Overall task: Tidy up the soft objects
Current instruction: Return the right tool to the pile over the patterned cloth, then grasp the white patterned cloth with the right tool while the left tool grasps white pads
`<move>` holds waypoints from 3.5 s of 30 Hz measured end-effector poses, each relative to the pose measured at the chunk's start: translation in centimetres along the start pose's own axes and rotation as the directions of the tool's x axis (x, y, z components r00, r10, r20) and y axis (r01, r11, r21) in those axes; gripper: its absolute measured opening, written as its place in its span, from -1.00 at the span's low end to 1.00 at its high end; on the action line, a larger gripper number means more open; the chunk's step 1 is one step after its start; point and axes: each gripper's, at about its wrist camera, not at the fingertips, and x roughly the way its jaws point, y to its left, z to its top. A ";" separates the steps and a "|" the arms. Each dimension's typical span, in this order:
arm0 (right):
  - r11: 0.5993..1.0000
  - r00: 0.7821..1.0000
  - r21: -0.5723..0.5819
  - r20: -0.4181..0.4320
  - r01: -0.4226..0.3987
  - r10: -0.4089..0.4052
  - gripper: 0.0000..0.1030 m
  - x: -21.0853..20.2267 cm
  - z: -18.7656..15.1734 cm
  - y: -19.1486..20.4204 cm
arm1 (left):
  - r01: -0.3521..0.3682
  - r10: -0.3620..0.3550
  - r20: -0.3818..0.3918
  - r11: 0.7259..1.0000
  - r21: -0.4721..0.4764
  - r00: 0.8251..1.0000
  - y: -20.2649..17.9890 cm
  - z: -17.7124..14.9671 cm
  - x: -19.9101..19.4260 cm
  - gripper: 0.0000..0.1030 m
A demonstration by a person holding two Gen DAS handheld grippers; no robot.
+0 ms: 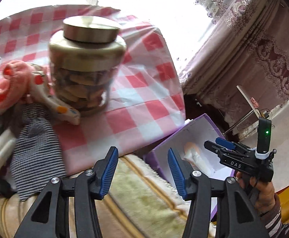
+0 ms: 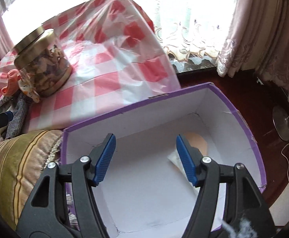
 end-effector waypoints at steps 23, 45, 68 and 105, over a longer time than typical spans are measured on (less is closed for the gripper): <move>0.897 0.990 -0.427 0.034 -0.109 0.136 0.30 0.6 3.7 19.1 | -0.375 0.374 0.031 0.922 0.095 0.927 13.1 -2.1 -6.2 0.02; 0.645 0.966 -0.761 0.211 0.067 0.148 -0.05 4.0 2.7 32.5 | -0.380 0.383 -0.038 0.923 0.064 0.923 16.4 -2.6 -4.1 0.00; 0.533 0.935 -0.799 0.353 0.277 0.043 -0.45 8.6 1.6 36.5 | -0.314 0.314 0.003 0.949 0.016 0.949 17.8 -3.1 -4.7 -0.08; 0.632 0.862 -0.707 0.493 0.317 0.119 -0.85 -1.1 1.2 31.1 | -0.149 0.151 0.140 0.989 -0.026 0.979 16.1 -2.5 -8.4 -0.42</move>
